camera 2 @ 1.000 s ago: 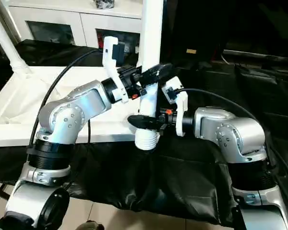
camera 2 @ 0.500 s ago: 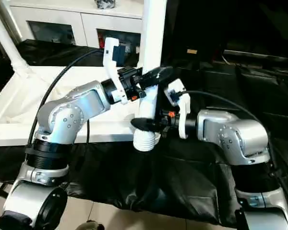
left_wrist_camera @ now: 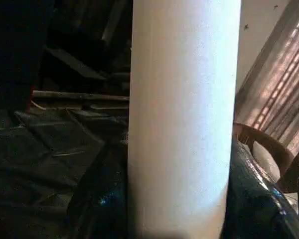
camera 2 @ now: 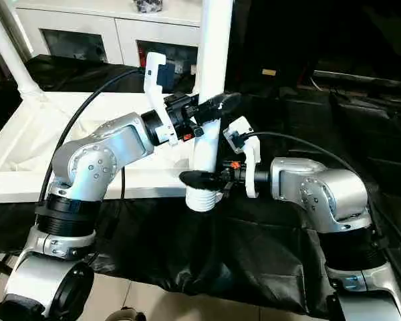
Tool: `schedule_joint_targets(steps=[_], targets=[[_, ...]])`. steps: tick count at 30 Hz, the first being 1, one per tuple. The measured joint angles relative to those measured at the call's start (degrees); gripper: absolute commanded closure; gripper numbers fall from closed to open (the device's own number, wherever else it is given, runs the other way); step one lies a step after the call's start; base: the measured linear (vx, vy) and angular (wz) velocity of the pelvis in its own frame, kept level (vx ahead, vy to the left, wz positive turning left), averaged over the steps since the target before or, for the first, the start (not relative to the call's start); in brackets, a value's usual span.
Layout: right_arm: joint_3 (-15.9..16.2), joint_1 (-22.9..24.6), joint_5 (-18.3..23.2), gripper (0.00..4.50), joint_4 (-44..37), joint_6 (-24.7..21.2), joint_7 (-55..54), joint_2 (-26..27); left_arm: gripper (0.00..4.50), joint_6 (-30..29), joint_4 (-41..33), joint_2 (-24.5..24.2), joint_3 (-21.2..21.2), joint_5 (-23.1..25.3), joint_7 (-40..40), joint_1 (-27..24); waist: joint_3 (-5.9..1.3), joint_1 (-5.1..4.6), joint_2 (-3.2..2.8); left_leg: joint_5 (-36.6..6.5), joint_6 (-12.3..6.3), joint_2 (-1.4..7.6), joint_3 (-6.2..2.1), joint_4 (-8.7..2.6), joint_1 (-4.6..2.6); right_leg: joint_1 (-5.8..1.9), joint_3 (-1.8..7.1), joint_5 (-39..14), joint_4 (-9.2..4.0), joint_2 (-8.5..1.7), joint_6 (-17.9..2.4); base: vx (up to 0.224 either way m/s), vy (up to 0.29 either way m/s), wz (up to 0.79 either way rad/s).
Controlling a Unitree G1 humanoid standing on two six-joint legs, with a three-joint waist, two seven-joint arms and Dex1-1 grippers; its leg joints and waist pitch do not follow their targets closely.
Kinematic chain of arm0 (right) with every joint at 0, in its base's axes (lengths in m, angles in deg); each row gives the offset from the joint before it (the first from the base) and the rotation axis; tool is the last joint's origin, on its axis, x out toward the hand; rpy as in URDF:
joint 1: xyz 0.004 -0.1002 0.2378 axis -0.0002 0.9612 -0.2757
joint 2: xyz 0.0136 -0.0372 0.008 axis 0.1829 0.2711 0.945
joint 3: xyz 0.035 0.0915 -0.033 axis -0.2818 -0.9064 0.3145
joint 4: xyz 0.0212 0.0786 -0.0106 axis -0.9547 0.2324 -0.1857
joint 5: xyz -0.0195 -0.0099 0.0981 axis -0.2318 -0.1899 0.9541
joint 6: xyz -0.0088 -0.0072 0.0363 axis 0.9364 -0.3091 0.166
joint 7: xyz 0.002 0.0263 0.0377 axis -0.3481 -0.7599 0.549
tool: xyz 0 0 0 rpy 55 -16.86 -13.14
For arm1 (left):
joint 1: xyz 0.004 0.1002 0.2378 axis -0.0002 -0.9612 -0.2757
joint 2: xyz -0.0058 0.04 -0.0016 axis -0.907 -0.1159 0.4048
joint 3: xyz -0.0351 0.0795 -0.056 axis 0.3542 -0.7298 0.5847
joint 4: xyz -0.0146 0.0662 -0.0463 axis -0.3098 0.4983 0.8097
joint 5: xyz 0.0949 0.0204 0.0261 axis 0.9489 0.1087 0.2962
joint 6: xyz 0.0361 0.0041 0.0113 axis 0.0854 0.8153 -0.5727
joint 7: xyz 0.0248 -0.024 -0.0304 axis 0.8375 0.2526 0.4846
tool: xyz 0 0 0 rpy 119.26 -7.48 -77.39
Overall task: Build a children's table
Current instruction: Pick table leg
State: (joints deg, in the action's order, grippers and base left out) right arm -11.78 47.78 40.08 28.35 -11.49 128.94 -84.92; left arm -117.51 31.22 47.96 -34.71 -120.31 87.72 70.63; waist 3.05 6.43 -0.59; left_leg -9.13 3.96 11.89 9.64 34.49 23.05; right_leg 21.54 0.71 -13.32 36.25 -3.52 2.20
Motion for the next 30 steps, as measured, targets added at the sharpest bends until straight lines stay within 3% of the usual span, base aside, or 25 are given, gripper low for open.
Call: schedule_joint_targets(steps=[2,8,14,16,20,22,26,30], targets=[[0.0,0.0,0.0,1.91,0.0,0.0,0.1,0.0,2.65,0.0,0.0,0.0,-0.3,0.0,0.4,0.0,0.00,-0.01,0.00,0.0,0.00,0.00,0.00,0.00,0.00,0.00,0.00,0.0,0.00,0.00,0.0,0.000,0.000,0.00],[0.1,0.1,0.0,2.51,0.0,0.0,0.3,0.2,2.65,0.0,0.0,-0.2,-0.8,0.0,0.6,0.0,0.00,0.01,-0.01,0.0,0.00,0.00,0.00,0.00,0.00,0.00,0.00,0.0,0.01,0.00,0.0,0.000,0.000,0.00],[0.1,0.1,0.0,2.58,0.0,0.1,0.3,0.2,2.65,0.0,0.0,-0.2,-0.8,0.1,0.6,0.0,-0.01,0.00,-0.01,0.0,0.01,0.00,0.00,0.00,0.00,0.00,0.00,0.0,0.01,0.00,0.0,0.000,0.000,0.00],[0.1,0.2,0.0,2.59,0.0,0.3,0.2,0.2,1.95,0.4,0.0,0.1,-0.9,0.6,0.1,0.0,-0.01,0.02,-0.01,0.0,0.01,0.00,0.00,0.01,0.00,0.00,0.00,0.0,0.01,-0.01,0.0,0.000,0.000,0.00],[0.0,1.0,-0.1,2.59,0.0,0.8,-0.4,0.5,1.87,0.7,0.0,0.0,-1.0,0.9,-0.1,0.0,-0.01,0.00,-0.01,0.0,0.02,0.00,0.00,0.01,0.00,0.00,-0.01,0.0,0.01,0.00,0.0,0.000,0.000,0.00],[0.0,2.2,-0.1,2.59,0.0,1.3,-1.1,1.1,1.53,2.8,0.0,0.5,-1.0,1.3,-0.4,0.0,-0.01,0.01,-0.01,0.0,0.02,0.00,0.00,0.01,0.00,0.00,-0.01,0.0,0.01,0.00,0.0,0.000,0.000,0.00],[-0.1,2.8,-0.3,2.59,-0.1,2.8,-2.4,2.8,1.50,5.4,0.0,2.2,1.6,0.7,-0.9,0.0,-0.01,-0.01,-0.02,0.0,0.02,0.00,0.00,0.02,-0.01,-0.01,0.00,0.0,0.02,-0.01,0.0,0.000,0.000,0.00],[-3.4,4.3,-1.4,2.59,0.5,7.2,-7.0,6.9,1.50,7.9,0.0,3.3,5.4,-1.3,-1.7,0.0,-0.03,-0.02,-0.06,0.0,0.05,0.00,-0.01,0.02,-0.01,0.00,-0.01,0.1,0.03,-0.01,0.0,0.000,0.000,0.00]])
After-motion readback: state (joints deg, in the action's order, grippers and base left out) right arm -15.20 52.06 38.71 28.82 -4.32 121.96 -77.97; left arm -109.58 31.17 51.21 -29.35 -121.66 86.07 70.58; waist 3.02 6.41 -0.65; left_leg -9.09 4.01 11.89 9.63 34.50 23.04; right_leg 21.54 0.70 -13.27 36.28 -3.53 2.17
